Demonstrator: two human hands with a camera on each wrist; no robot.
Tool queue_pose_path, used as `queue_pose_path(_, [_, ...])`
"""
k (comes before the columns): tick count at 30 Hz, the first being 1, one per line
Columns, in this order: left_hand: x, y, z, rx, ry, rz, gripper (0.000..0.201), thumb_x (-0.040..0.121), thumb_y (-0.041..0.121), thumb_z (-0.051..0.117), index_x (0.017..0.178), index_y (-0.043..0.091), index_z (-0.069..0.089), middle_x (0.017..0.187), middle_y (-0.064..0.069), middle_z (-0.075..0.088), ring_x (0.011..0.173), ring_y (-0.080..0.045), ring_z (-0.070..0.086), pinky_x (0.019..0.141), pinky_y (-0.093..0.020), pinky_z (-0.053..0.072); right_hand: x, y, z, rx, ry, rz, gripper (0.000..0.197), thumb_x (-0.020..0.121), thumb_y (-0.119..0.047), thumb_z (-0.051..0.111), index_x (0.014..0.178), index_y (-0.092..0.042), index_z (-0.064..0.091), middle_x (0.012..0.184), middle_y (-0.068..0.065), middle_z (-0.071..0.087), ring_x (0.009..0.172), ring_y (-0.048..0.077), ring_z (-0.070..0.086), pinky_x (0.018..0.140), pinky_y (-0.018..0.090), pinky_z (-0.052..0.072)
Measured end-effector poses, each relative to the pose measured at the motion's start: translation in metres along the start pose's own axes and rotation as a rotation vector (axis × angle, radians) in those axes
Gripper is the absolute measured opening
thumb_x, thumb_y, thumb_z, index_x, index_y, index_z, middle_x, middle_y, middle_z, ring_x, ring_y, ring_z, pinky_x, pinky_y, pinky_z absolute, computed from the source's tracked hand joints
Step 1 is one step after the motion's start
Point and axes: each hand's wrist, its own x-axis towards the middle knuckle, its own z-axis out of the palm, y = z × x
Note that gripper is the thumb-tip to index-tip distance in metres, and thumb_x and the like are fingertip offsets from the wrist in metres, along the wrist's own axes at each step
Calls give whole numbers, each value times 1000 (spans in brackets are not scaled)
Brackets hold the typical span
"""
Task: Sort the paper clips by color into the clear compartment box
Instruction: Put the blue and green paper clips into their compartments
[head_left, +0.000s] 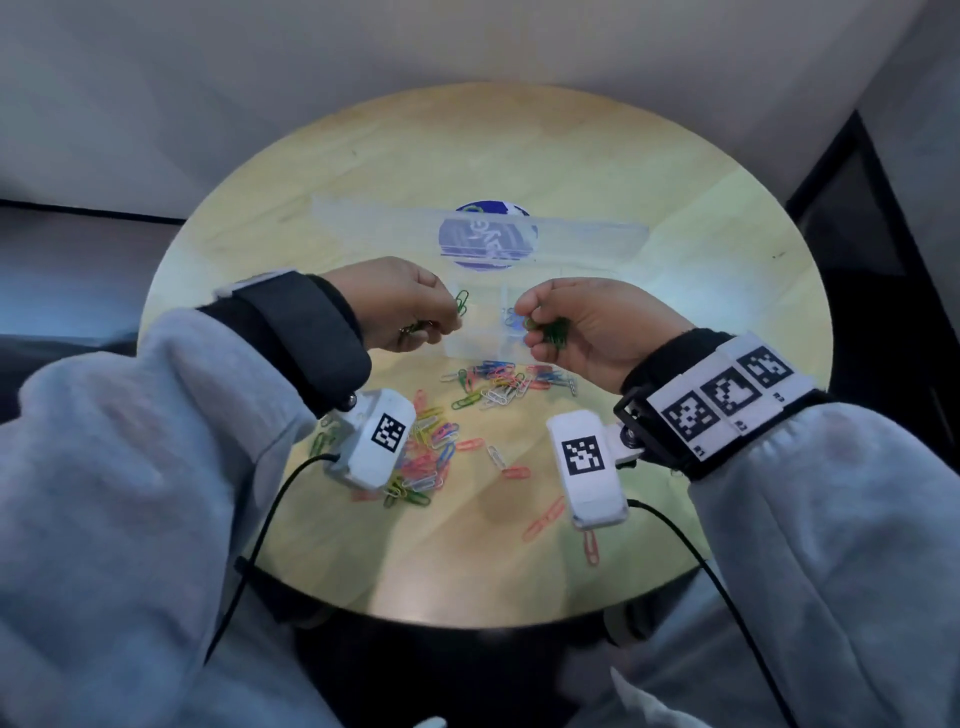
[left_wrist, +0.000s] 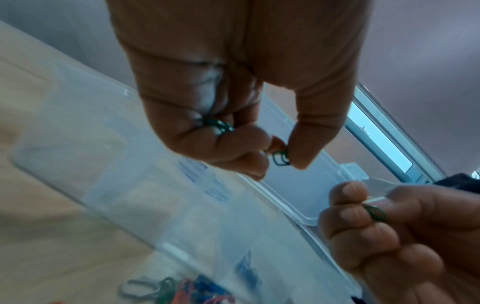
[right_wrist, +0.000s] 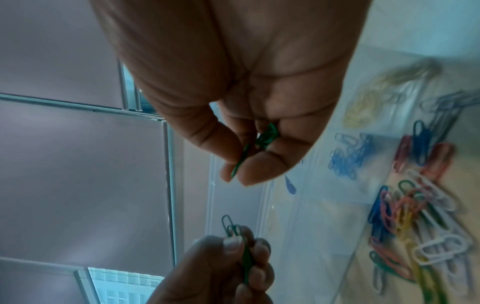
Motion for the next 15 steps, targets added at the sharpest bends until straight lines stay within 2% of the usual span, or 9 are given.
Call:
queue_pose_path(3, [8,6,-2,-26,23,-34,26,85,1,59,61,10,54,66,-7,56,50,-10,49,40,-12,38,10,-4,4,99,23,13,27,90,10,36,79,-1,58,72,10,49,58,17,50,50,18,53])
queue_pose_path(7, [20,10,-3,25,62,-46,22,82,6,64,63,13,55,72,-7,55,59,-13,52,51,-18,40,21,-12,5,299,24,51,25,90,8,32,87,4,56,88,18,53,78,27,59,65,24,58])
queue_pose_path(9, [25,13,-4,36,75,-40,22,81,8,67,63,14,55,71,-6,56,60,-13,54,54,-20,41,26,-16,6,347,8,69,25,89,4,29,92,3,55,95,18,53,86,27,58,68,24,56])
queue_pose_path(12, [31,19,-4,30,86,-15,19,79,10,70,66,15,57,70,-4,57,60,-12,55,58,-20,47,34,-16,10,405,-23,81,30,86,4,27,105,3,49,96,17,48,84,25,51,72,26,47])
queue_pose_path(15, [35,23,-2,-58,88,31,14,81,8,68,75,14,57,78,-6,57,66,-14,57,75,-24,53,37,-15,13,424,-44,81,32,85,4,26,109,1,46,102,17,43,83,24,48,74,27,45])
